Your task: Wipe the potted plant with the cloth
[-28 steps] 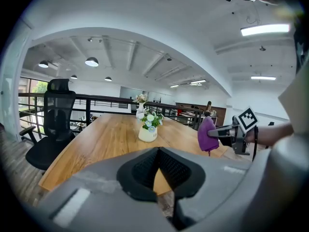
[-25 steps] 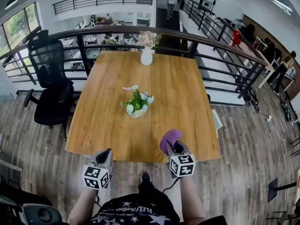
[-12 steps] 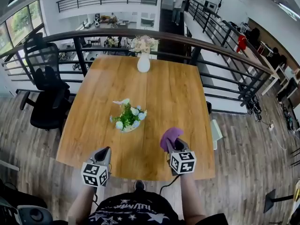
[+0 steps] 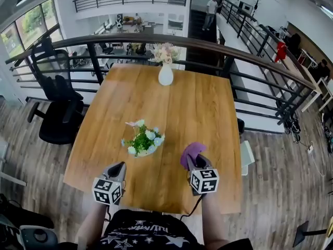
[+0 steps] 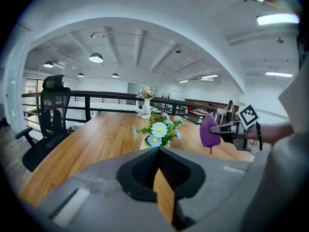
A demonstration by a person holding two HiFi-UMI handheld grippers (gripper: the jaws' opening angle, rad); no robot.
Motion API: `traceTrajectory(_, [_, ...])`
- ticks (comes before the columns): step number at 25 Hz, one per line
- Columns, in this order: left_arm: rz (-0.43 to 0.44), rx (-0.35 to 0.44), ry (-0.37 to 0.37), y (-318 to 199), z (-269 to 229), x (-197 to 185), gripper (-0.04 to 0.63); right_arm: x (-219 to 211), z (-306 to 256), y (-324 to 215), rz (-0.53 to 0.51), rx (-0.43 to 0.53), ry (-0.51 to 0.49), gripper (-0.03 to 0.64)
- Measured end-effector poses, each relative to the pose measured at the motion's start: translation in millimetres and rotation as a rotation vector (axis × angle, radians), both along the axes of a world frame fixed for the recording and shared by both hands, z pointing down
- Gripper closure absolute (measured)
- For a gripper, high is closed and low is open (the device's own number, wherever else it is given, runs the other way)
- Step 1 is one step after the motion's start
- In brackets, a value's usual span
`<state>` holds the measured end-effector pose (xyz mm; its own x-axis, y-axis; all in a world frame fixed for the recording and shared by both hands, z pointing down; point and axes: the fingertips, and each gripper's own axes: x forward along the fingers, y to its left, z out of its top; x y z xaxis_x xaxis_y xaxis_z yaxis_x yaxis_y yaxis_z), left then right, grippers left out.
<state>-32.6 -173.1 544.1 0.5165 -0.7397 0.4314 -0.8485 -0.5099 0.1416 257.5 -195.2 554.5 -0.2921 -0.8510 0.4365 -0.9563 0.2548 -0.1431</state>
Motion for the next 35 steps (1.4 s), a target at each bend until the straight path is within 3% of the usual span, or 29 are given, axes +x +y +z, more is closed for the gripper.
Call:
traceTrajectory(6, [0.038, -0.045, -0.059, -10.6, 11.8, 0.9, 0.594, -19.9, 18.9, -10.8, -0.062, -0.068, 0.019, 0.528])
traceTrajectory(12, [0.085, -0.083, -0.051, -23.8, 32.1, -4.0, 0.594, -42.3, 38.7, -18.6, -0.117, -0.137, 0.056, 0.528])
traceTrajectory(17, [0.206, -0.069, -0.043, -38.8, 46.6, 5.2, 0.589, -55.6, 55.3, -29.7, -0.14, -0.175, 0.088, 0.528])
traceTrajectory(19, [0.283, -0.057, -0.054, -43.1, 52.1, 12.4, 0.473, -60.3, 60.0, -37.5, -0.137, -0.187, 0.089, 0.528])
traceTrajectory(24, [0.432, 0.013, -0.194, -57.0, 74.8, 17.9, 0.319, -81.2, 73.1, -51.0, -0.174, -0.203, 0.112, 0.528])
traceTrajectory(29, [0.54, 0.007, -0.283, -60.8, 102.2, 21.8, 0.307, -89.0, 82.0, -60.7, -0.221, -0.206, 0.188, 0.528])
traceTrajectory(35, [0.59, 0.029, -0.288, -74.0, 105.7, 26.1, 0.282, -95.1, 86.5, -71.1, -0.262, -0.245, 0.206, 0.528])
